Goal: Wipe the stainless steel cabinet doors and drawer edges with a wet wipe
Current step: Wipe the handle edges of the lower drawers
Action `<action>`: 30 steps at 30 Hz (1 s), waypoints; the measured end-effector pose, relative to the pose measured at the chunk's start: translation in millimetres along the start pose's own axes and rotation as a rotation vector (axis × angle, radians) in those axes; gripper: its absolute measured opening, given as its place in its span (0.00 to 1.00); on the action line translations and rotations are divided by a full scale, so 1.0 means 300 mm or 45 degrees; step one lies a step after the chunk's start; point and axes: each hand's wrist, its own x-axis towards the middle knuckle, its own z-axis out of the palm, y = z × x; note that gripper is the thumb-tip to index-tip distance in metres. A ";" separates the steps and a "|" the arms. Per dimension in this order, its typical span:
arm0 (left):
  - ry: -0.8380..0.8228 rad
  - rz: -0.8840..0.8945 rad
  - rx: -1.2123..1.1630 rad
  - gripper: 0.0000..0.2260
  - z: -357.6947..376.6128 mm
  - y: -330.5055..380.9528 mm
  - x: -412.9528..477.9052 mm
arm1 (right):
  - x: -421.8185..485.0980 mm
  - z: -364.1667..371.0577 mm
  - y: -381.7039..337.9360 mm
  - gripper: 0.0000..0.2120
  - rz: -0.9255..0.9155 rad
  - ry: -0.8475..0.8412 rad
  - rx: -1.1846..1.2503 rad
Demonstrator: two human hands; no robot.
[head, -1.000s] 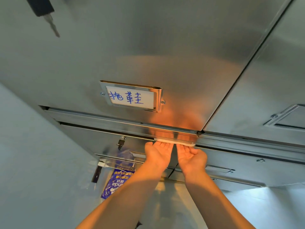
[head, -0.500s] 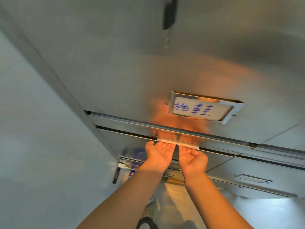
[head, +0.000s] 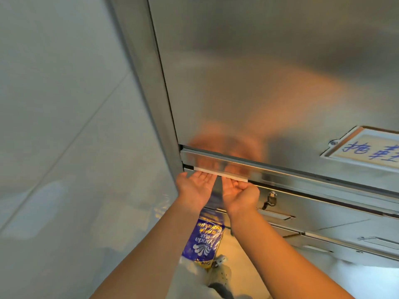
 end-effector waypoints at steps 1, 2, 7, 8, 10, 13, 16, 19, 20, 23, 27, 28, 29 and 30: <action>-0.008 0.002 -0.006 0.26 -0.004 0.017 0.001 | -0.001 0.006 0.019 0.23 0.008 0.014 0.007; -0.014 0.005 -0.007 0.26 -0.008 0.029 0.001 | 0.000 0.010 0.034 0.22 0.016 0.027 0.013; -0.045 0.026 -0.050 0.24 -0.017 0.072 0.003 | 0.010 0.015 0.079 0.20 0.057 0.018 0.059; -0.053 0.031 -0.063 0.24 -0.018 0.082 0.003 | 0.010 0.018 0.089 0.20 0.064 0.005 0.059; -0.073 0.044 -0.084 0.24 -0.023 0.097 0.001 | 0.008 0.021 0.105 0.20 0.074 -0.026 0.043; -0.112 0.069 -0.055 0.21 -0.028 0.102 -0.006 | 0.007 0.013 0.113 0.16 0.092 -0.084 -0.015; -0.121 0.089 0.058 0.15 -0.026 0.097 -0.007 | 0.002 -0.004 0.106 0.10 0.084 -0.082 -0.174; -0.097 0.102 0.191 0.11 -0.028 0.101 -0.008 | -0.004 -0.014 0.100 0.09 0.043 -0.022 -0.307; -0.083 0.108 0.224 0.10 -0.028 0.101 -0.007 | -0.007 -0.015 0.097 0.11 0.033 0.008 -0.329; -0.010 0.135 0.292 0.09 -0.025 0.097 -0.001 | -0.018 -0.023 0.092 0.14 0.024 0.099 -0.364; 0.113 0.204 0.347 0.11 -0.017 0.086 0.009 | -0.030 -0.030 0.073 0.14 0.022 0.129 -0.452; 0.153 0.234 0.377 0.10 -0.020 0.082 0.010 | -0.030 -0.033 0.066 0.14 0.017 0.125 -0.488; 0.191 0.260 0.409 0.08 -0.025 0.079 0.010 | -0.031 -0.036 0.060 0.13 0.017 0.122 -0.522; 0.222 0.280 0.445 0.07 -0.033 0.076 0.007 | -0.032 -0.041 0.054 0.13 0.020 0.123 -0.562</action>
